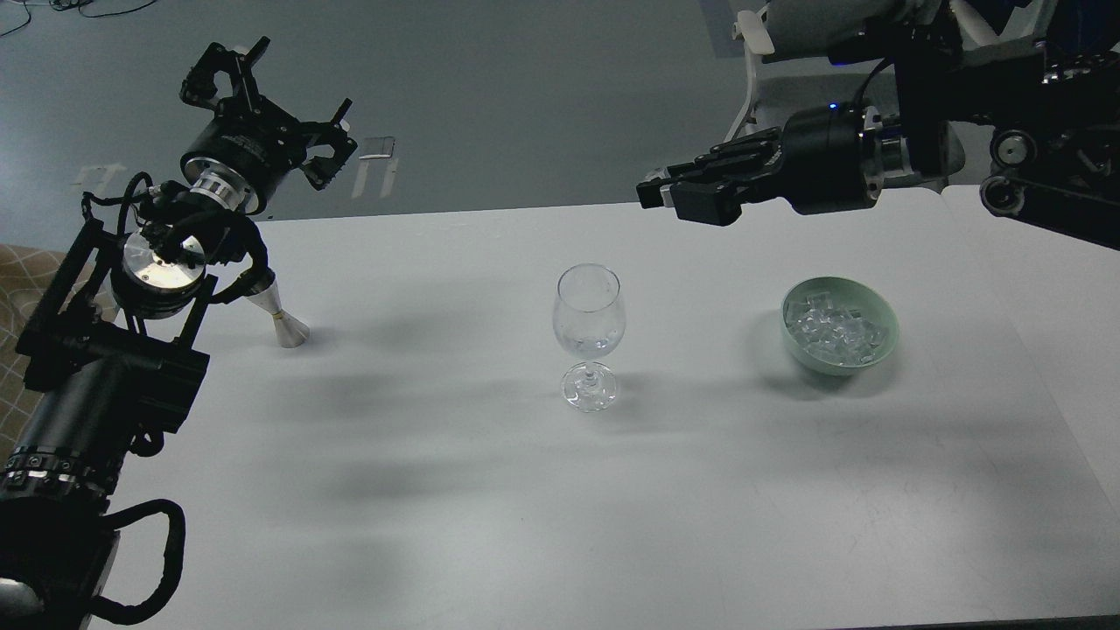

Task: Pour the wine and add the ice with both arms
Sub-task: 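Move the right gripper with ice over the wine glass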

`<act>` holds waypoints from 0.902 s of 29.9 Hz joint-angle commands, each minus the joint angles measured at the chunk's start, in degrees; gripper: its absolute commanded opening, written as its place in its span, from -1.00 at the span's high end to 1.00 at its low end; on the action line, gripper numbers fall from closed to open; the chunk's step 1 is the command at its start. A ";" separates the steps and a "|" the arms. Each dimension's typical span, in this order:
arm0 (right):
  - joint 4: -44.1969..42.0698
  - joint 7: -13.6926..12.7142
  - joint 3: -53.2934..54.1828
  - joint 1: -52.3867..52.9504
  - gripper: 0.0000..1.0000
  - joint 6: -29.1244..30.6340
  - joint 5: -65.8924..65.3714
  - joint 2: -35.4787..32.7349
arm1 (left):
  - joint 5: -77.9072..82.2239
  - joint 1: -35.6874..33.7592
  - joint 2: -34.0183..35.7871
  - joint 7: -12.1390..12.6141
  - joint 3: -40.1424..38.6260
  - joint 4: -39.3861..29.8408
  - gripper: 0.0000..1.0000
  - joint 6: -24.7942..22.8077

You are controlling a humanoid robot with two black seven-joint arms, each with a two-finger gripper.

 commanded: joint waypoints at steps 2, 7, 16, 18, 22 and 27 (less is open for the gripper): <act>-0.06 0.00 0.43 -0.52 0.82 0.09 -0.05 3.37 | 0.00 -0.08 0.02 0.00 0.00 0.01 -0.95 0.00; -0.58 -1.10 0.08 -1.05 0.81 0.09 -0.23 6.27 | -0.09 0.10 0.11 0.00 0.00 -0.08 -0.95 0.00; -3.31 -2.60 -0.10 -2.27 0.78 0.09 -0.49 7.94 | -0.09 0.19 0.11 -0.08 -0.09 -0.08 -0.95 0.09; -3.75 -2.60 -0.18 -2.45 0.78 0.09 -0.49 8.38 | -0.09 0.10 0.02 -0.08 -0.09 -0.08 -0.95 0.09; -3.75 -2.60 -0.18 -3.16 0.77 0.09 -0.49 8.38 | -0.09 -0.08 -0.07 0.00 -0.09 -0.08 -0.95 0.00; -3.75 -2.60 -0.27 -3.68 0.77 0.09 -0.49 8.73 | -0.09 -0.08 0.28 -0.08 -0.18 -0.08 -0.95 -0.09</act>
